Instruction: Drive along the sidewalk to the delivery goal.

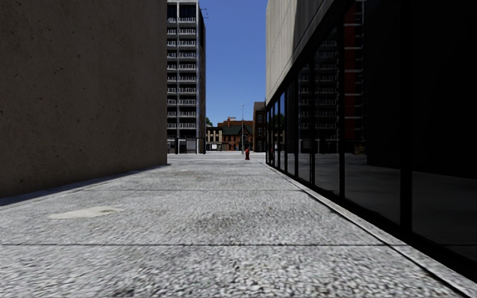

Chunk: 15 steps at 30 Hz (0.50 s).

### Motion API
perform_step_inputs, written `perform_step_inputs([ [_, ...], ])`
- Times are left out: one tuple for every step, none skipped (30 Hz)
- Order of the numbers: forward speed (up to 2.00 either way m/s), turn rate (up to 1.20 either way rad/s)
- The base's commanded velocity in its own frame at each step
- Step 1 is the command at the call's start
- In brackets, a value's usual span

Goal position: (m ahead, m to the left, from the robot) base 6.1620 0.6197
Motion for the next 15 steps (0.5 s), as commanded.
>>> perform_step_inputs([
  [2.00,0.15],
  [2.00,0.27],
  [2.00,0.38],
  [2.00,0.38],
  [2.00,0.42],
  [2.00,0.42],
  [2.00,0.21],
  [2.00,0.21],
  [2.00,0.00],
  [2.00,0.00],
  [2.00,0.00],
  [2.00,0.00],
  [2.00,0.00],
  [2.00,0.00],
  [2.00,0.00],
])
